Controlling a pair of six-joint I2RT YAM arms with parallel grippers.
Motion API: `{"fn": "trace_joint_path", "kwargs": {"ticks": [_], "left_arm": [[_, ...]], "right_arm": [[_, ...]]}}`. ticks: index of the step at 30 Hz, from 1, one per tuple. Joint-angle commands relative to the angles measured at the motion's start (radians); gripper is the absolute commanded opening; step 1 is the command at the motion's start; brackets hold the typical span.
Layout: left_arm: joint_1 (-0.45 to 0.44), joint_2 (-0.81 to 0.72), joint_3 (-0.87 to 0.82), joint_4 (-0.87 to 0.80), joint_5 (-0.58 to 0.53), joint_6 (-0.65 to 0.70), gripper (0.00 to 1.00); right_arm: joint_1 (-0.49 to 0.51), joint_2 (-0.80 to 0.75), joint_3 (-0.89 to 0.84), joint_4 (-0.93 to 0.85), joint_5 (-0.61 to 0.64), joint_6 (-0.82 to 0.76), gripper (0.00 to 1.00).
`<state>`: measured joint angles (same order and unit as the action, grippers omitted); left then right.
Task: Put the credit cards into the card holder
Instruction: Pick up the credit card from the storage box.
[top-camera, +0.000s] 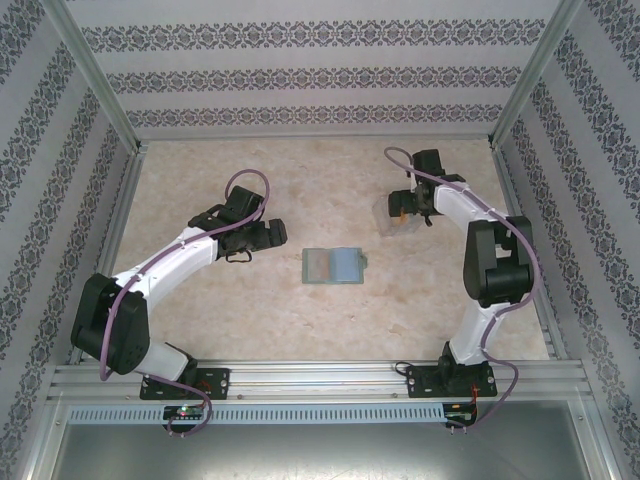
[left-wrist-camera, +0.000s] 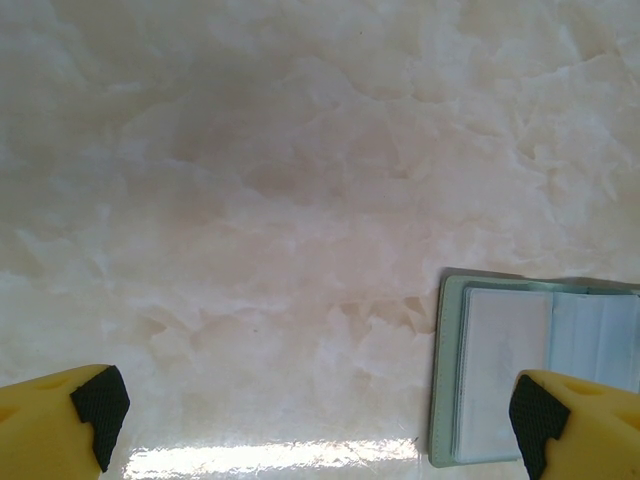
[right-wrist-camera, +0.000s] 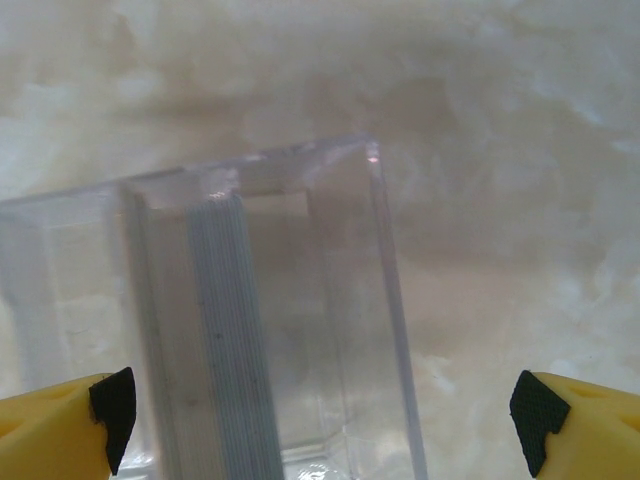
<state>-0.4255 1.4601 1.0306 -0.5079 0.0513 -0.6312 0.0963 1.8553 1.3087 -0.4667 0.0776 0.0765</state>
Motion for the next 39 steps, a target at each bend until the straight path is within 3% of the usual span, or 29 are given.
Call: {"fn": "trace_joint_path", "kwargs": {"ticks": [1, 11, 18, 26, 39], "left_arm": [[-0.01, -0.011, 0.011, -0.039, 0.0, 0.015, 1.0], [-0.01, -0.005, -0.009, -0.013, 0.009, 0.006, 1.0], [-0.009, -0.011, -0.017, -0.011, 0.001, -0.001, 1.0], [-0.01, -0.021, -0.02, -0.021, 0.001, -0.002, 1.0], [-0.009, -0.04, -0.032, -0.016, -0.016, -0.01, 1.0]], "right_arm": [[0.006, -0.033, -0.011, 0.019, 0.106, 0.04, 0.98], [0.019, -0.116, -0.062, 0.061, 0.24, 0.058, 0.98], [0.019, -0.105, -0.069, 0.061, 0.213, 0.042, 0.97], [0.013, -0.111, -0.079, 0.071, 0.11, 0.034, 0.53], [0.013, -0.164, -0.076, 0.041, -0.003, 0.032, 0.2]]}}
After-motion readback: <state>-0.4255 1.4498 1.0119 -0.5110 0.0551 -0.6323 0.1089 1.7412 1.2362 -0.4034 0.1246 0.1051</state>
